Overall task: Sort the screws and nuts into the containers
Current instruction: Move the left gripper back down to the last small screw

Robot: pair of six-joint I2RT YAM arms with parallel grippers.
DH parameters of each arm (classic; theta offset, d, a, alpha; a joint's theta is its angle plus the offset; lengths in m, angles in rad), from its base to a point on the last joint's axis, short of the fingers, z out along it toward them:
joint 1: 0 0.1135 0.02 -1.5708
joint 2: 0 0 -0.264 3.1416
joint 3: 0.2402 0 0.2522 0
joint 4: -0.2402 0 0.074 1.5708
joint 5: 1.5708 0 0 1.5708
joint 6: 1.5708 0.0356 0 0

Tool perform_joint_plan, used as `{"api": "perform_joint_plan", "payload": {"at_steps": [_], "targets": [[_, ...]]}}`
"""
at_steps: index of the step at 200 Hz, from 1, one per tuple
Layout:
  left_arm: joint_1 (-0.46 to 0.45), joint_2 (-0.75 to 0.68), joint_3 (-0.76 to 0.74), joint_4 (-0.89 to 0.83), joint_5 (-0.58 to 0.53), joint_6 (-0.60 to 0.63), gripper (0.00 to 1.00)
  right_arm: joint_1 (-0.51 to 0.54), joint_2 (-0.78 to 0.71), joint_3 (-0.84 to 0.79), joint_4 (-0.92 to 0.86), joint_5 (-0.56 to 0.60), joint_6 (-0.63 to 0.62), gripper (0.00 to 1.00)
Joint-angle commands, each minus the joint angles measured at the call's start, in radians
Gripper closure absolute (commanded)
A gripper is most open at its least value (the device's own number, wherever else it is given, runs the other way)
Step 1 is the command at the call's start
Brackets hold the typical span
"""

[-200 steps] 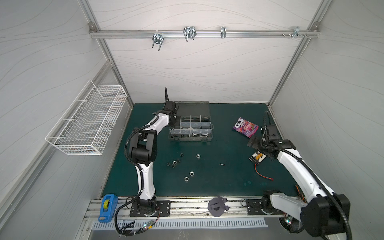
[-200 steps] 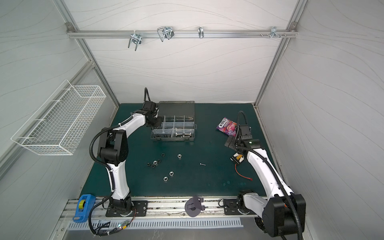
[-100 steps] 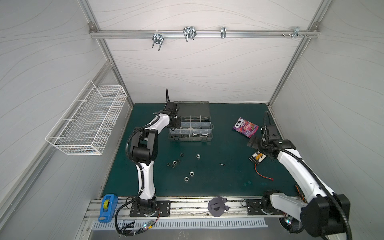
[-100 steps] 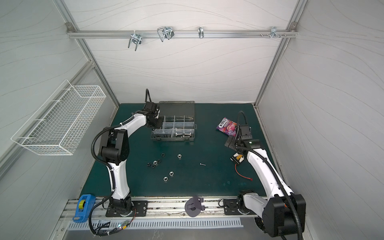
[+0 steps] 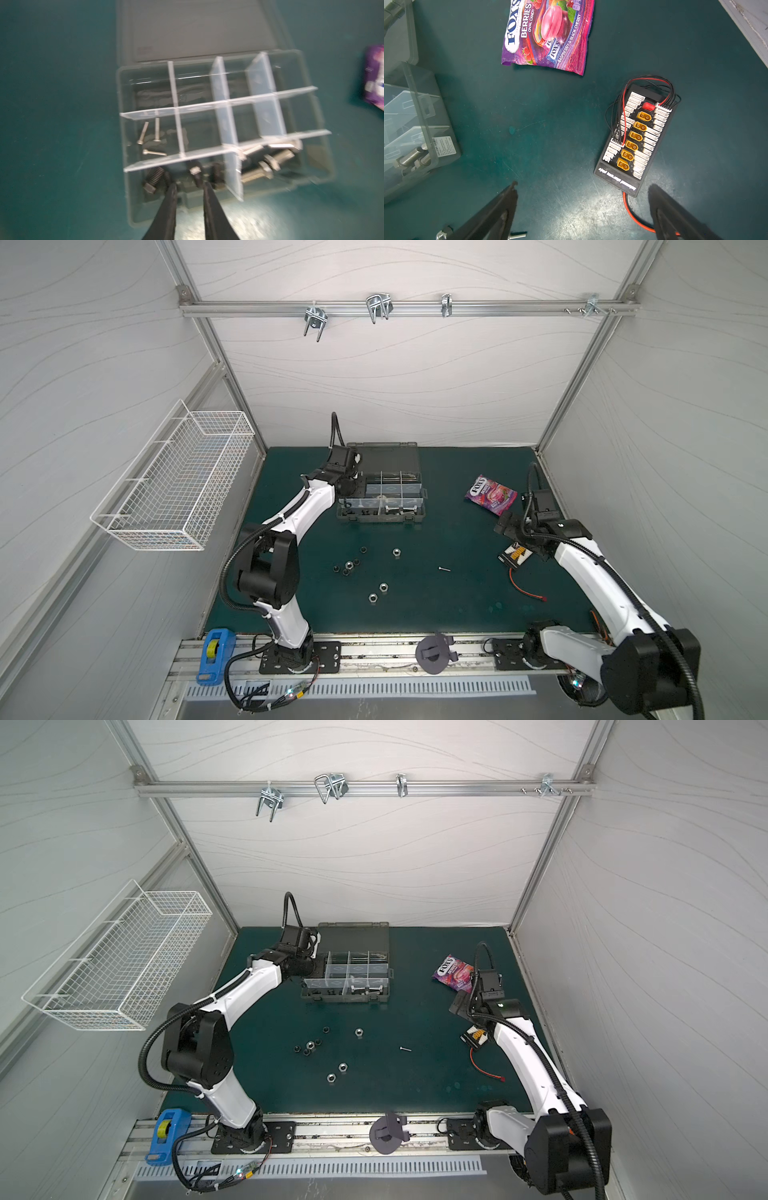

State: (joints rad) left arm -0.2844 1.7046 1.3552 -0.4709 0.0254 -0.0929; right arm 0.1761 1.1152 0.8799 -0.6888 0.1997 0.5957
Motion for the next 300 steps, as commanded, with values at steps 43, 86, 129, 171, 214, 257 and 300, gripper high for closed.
{"api": "perform_joint_plan", "payload": {"at_steps": [43,86,129,171,214,257,300], "targets": [[-0.269,-0.159,-0.198,0.157,-0.007,0.146,0.73,-0.007,-0.022,-0.015,-0.008,0.001,0.011,0.01],[-0.427,-0.119,-0.231,0.213,0.068,0.21,0.72,-0.006,-0.009,-0.013,-0.008,0.003,0.009,0.01],[-0.544,-0.008,-0.214,0.262,0.169,0.254,0.69,-0.009,-0.009,-0.018,-0.012,0.011,0.003,0.01],[-0.591,0.085,-0.179,0.262,0.26,0.282,0.59,-0.024,-0.009,-0.013,-0.023,0.022,-0.01,0.01],[-0.629,0.147,-0.142,0.229,0.26,0.319,0.59,-0.039,0.0,-0.01,-0.025,0.015,-0.013,0.01],[-0.641,0.21,-0.112,0.211,0.28,0.331,0.59,-0.049,0.001,-0.005,-0.022,0.007,-0.012,0.01],[-0.644,0.274,-0.063,0.168,0.277,0.36,0.58,-0.055,0.001,-0.008,-0.02,0.0,-0.013,0.01]]}}
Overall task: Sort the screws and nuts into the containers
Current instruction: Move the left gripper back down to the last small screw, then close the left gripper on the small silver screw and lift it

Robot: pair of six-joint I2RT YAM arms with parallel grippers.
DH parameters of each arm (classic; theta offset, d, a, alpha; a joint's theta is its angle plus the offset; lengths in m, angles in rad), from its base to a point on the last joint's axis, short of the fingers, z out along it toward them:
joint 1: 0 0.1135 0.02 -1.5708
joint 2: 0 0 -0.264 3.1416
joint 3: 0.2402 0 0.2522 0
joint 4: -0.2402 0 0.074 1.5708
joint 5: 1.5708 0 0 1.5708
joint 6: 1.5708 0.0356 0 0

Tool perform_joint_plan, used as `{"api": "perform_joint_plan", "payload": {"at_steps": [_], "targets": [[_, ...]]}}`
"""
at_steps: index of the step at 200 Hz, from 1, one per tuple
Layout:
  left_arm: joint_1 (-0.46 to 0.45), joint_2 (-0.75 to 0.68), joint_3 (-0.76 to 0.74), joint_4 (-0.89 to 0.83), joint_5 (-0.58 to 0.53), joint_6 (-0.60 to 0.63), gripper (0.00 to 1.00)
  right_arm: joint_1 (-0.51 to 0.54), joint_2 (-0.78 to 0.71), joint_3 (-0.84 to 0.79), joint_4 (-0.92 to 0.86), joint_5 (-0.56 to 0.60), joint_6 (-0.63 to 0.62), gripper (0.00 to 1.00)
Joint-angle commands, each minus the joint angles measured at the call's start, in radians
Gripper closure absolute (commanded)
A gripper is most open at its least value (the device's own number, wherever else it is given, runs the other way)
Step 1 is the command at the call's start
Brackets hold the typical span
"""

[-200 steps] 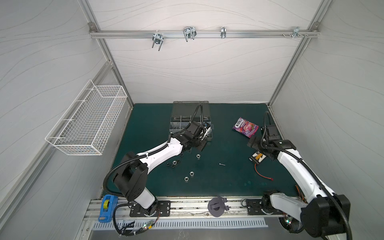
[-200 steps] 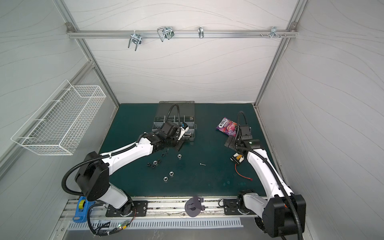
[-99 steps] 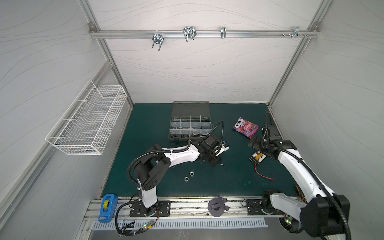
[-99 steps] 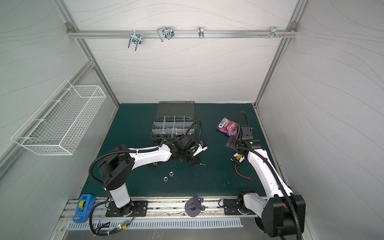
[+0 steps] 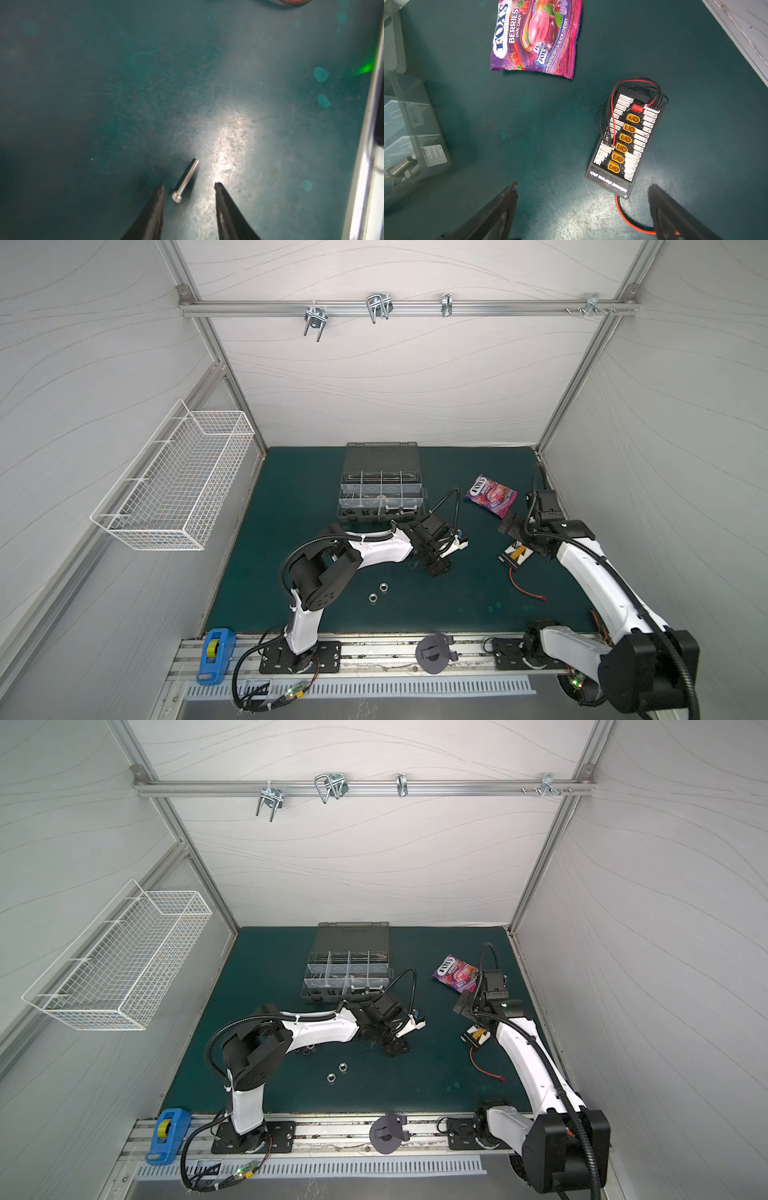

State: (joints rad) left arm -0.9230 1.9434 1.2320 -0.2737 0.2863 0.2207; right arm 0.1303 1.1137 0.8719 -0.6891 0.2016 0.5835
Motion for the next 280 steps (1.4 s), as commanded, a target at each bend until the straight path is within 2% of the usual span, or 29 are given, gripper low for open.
{"api": "perform_joint_plan", "payload": {"at_steps": [1,112,148,248,280], "targets": [[-0.005,0.036,0.061,-0.03,0.017,0.047,0.58,-0.009,0.003,-0.001,-0.02,-0.002,-0.001,0.01],[-0.017,0.102,0.089,-0.071,-0.049,0.063,0.59,-0.017,0.017,-0.007,-0.006,-0.023,0.007,0.01],[-0.023,0.129,0.098,-0.092,-0.09,0.068,0.68,-0.017,0.01,-0.01,-0.009,-0.015,0.008,0.01],[-0.051,0.123,0.055,-0.136,-0.228,0.121,0.68,-0.025,0.001,-0.017,-0.006,-0.024,0.01,0.01],[-0.053,0.12,0.049,-0.135,-0.248,0.123,0.72,-0.026,-0.003,-0.017,-0.009,-0.017,0.007,0.01]]}}
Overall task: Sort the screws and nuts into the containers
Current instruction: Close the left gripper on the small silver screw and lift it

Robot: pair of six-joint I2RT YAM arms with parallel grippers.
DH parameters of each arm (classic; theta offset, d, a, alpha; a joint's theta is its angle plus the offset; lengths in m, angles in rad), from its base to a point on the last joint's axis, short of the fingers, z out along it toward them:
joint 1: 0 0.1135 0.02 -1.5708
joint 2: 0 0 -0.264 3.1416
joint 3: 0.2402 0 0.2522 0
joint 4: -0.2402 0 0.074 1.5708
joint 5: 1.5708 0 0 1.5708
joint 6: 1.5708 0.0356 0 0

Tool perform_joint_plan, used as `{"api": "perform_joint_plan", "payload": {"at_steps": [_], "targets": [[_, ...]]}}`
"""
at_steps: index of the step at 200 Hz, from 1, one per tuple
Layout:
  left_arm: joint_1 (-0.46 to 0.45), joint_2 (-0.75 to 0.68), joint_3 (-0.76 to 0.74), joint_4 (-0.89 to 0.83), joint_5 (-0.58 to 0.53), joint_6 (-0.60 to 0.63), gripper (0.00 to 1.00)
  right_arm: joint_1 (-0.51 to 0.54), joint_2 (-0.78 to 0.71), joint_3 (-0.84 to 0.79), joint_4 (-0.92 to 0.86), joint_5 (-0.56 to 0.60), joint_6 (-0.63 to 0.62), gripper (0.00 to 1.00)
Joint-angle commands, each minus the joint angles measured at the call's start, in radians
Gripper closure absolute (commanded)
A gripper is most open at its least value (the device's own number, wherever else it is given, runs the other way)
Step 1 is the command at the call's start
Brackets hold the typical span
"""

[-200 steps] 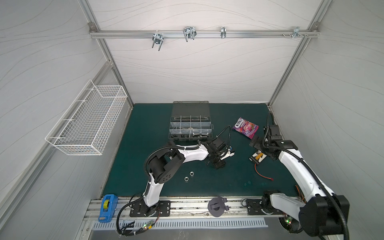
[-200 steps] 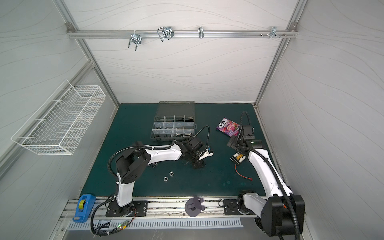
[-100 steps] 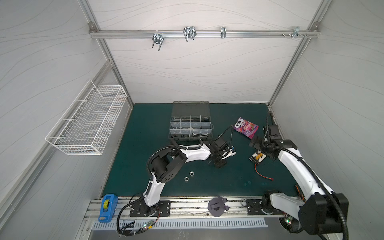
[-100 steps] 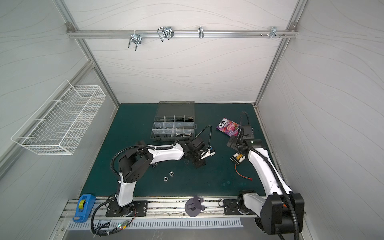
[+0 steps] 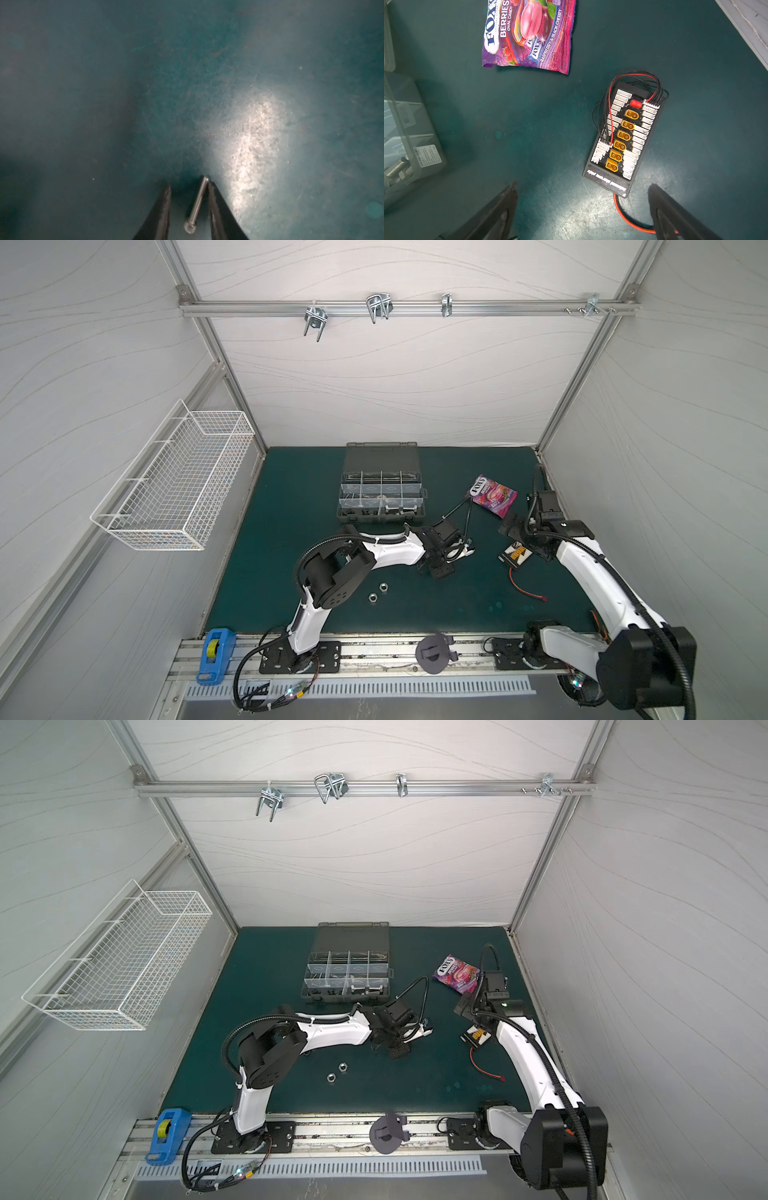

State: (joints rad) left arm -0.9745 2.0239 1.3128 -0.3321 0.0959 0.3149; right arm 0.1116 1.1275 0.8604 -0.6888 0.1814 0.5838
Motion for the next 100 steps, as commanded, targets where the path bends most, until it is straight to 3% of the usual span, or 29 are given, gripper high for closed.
{"api": "perform_joint_plan", "payload": {"at_steps": [1,100], "targets": [[-0.001,0.039,-0.032,-0.077,-0.058,0.03,0.73,-0.007,-0.018,-0.007,-0.009,0.004,0.007,0.01],[-0.001,0.033,-0.048,-0.101,-0.103,0.004,0.9,-0.009,-0.018,-0.007,-0.008,0.001,0.008,0.01]]}}
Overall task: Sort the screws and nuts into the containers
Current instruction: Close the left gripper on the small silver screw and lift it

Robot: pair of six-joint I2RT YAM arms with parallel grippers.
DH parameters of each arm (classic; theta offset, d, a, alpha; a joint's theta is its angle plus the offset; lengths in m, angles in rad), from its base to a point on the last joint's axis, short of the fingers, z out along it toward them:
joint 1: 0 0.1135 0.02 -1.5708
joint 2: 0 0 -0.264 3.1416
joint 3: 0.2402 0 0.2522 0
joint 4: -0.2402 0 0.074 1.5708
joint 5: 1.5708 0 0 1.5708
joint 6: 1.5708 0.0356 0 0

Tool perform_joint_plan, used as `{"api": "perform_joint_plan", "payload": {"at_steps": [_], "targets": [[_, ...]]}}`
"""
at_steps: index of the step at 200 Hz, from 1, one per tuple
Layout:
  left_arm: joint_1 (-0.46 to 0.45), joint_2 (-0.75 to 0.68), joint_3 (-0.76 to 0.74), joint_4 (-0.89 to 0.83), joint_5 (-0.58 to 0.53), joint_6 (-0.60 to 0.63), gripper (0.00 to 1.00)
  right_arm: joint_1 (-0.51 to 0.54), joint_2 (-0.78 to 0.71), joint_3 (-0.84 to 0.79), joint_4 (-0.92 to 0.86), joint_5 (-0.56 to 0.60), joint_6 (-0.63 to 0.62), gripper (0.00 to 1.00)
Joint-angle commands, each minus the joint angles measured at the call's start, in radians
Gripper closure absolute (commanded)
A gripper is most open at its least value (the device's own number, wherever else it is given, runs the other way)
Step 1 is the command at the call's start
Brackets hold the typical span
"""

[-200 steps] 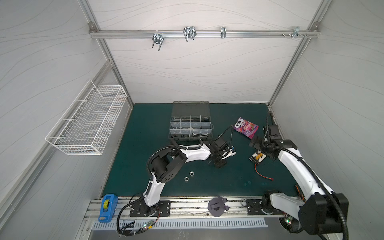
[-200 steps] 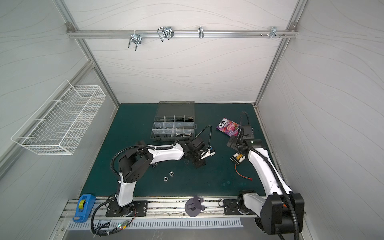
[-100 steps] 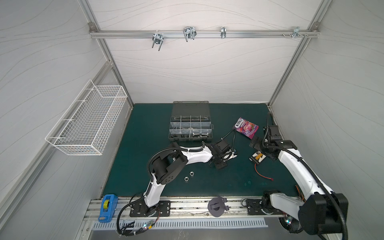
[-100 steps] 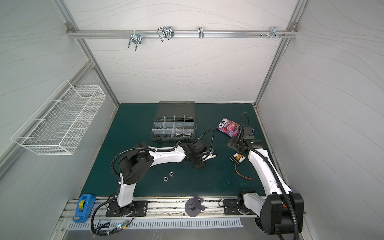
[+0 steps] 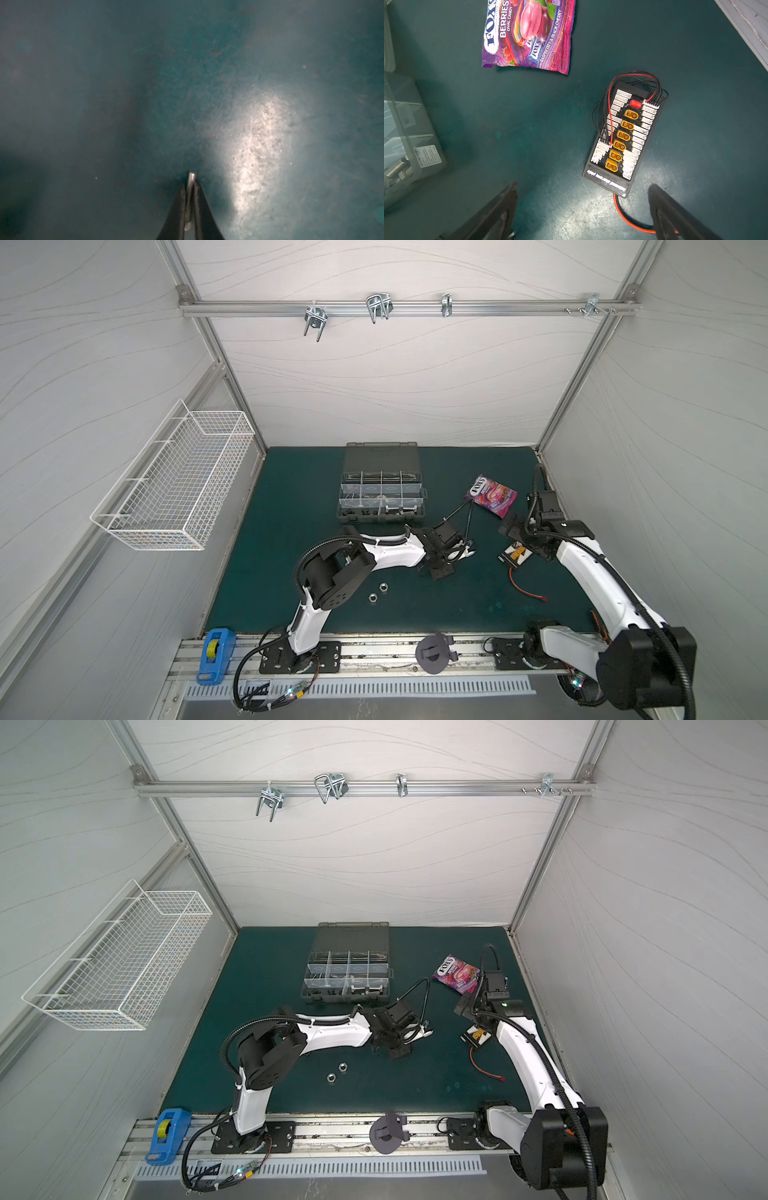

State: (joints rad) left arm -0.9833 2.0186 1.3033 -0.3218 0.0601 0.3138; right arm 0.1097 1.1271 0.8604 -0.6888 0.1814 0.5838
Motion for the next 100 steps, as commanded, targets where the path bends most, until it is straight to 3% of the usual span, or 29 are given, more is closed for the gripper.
{"api": "perform_joint_plan", "payload": {"at_steps": [1,41,100], "targets": [[0.008,0.039,-0.037,-0.113,-0.068,0.005,0.9,-0.007,-0.017,-0.007,-0.008,0.001,0.009,0.01],[0.009,0.036,-0.038,-0.148,-0.106,0.003,1.0,-0.007,-0.018,-0.009,-0.008,-0.001,0.008,0.01],[0.009,-0.028,-0.035,-0.131,-0.136,-0.026,1.0,-0.007,-0.018,-0.008,-0.006,-0.006,0.011,0.01]]}}
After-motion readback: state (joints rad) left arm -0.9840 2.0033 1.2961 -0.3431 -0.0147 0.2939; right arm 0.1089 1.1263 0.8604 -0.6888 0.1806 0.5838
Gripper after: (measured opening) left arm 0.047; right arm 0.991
